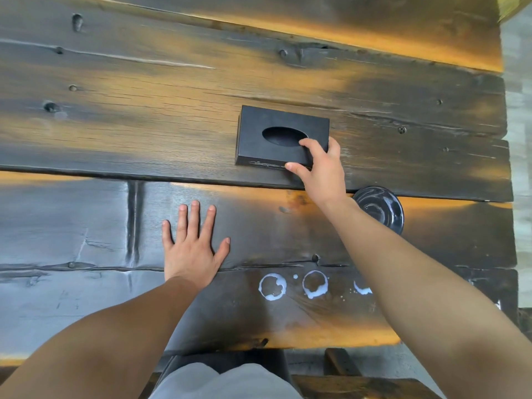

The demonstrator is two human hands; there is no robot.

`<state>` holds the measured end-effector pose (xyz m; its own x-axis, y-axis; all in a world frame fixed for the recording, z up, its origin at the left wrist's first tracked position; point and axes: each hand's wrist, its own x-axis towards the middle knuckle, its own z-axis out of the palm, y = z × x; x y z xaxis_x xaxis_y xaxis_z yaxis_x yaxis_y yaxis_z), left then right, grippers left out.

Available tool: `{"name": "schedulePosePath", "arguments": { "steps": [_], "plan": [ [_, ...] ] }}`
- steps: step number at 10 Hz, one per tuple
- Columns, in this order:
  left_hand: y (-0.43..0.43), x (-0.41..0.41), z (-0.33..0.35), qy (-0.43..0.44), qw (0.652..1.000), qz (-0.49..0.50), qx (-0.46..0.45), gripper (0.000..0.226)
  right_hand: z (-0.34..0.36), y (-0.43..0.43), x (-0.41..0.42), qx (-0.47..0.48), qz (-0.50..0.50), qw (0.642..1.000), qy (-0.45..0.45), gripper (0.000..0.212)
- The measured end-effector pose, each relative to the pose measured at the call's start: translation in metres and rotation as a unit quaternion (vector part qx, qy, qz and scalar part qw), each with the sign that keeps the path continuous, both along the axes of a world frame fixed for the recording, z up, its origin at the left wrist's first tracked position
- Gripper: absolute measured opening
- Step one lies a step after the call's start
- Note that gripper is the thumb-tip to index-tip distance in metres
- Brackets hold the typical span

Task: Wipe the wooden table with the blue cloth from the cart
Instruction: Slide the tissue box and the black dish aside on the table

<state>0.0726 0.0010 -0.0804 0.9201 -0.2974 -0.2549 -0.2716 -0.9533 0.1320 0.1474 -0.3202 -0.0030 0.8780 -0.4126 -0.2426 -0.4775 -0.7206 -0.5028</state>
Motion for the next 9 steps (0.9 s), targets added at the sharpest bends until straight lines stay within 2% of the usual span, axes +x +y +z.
{"name": "schedulePosePath", "arguments": {
  "steps": [3,5,7,9],
  "plan": [
    [0.001,-0.001,-0.004,-0.009,1.0,-0.003,0.008,0.079,0.001,-0.006,0.013,-0.002,0.006,1.0,0.022,0.056],
    [0.001,-0.002,-0.006,-0.017,1.0,0.0,0.012,0.079,0.006,-0.006,-0.004,0.017,-0.009,0.999,0.027,0.08],
    [0.001,-0.002,-0.008,-0.017,1.0,0.003,0.011,0.079,0.003,-0.025,-0.077,0.005,-0.126,0.991,-0.048,0.064],
    [0.0,0.0,-0.005,-0.014,1.0,0.007,0.01,0.078,-0.003,-0.054,-0.157,-0.053,-0.289,0.956,-0.005,0.055]
  ]
}}
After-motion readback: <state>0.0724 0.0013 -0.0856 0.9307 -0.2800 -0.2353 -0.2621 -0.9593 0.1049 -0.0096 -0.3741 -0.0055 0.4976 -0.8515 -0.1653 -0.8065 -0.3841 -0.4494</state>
